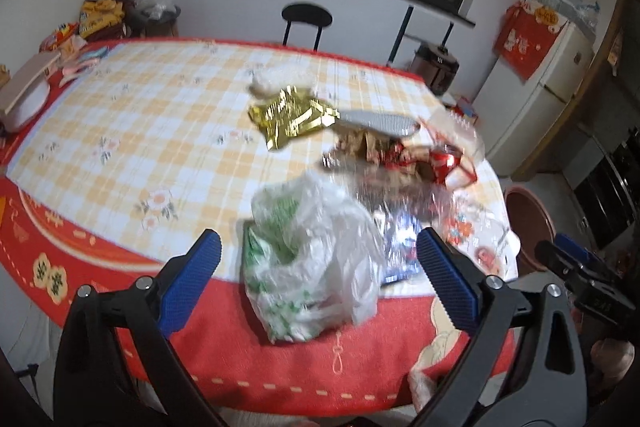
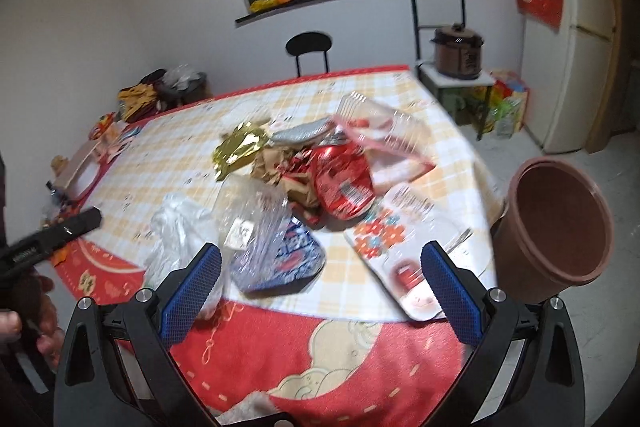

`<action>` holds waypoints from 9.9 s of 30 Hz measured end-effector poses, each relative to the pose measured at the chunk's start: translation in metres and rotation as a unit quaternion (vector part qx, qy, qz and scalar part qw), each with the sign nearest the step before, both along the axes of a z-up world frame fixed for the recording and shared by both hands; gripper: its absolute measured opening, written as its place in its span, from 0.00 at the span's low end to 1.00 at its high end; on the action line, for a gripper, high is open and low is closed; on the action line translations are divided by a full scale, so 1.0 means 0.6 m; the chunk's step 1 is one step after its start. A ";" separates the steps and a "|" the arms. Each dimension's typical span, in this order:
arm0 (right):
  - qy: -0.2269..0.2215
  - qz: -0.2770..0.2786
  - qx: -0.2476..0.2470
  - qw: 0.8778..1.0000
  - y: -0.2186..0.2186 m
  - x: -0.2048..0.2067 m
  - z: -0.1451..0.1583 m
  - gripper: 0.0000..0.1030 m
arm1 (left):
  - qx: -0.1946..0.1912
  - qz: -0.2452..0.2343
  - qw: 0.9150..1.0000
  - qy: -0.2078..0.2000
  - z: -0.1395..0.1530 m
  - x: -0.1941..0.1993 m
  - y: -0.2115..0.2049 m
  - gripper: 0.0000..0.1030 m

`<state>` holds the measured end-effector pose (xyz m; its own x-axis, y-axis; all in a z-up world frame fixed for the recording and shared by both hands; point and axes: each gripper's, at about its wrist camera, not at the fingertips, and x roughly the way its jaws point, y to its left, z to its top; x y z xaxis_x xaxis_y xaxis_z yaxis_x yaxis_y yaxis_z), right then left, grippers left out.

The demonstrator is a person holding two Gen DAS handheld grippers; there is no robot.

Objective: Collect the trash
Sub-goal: 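Grasp the white-green plastic bag with the left tool while the right tool grasps the clear container, then carry the plastic bag with the left tool and drop it into the brown bin, then carry the clear container with the right tool and release it into the brown bin, then grasp the flowered plastic tray with the right tool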

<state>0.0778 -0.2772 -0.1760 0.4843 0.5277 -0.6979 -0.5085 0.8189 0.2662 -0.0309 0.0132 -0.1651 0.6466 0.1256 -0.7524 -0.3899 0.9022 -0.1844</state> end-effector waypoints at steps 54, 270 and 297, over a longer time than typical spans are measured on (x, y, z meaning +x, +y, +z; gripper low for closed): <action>0.124 -0.098 0.015 0.987 0.167 0.073 -0.130 0.44 | -0.071 -0.101 0.992 0.010 -0.077 0.069 0.184 0.23; 0.012 0.141 -0.205 0.969 0.049 0.205 -0.180 0.55 | -0.055 -0.056 0.997 0.020 -0.182 0.109 0.030 0.94; 0.058 0.010 -0.059 0.996 -0.052 0.160 -0.148 0.55 | -0.074 -0.220 0.973 -0.019 -0.138 0.292 -0.123 0.73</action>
<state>0.1739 -0.3085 -0.2651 0.3867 0.4466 -0.8069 -0.4962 0.8382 0.2262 0.1443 -0.0606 -0.2476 0.6413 -0.2766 -0.7157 0.0369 0.9428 -0.3313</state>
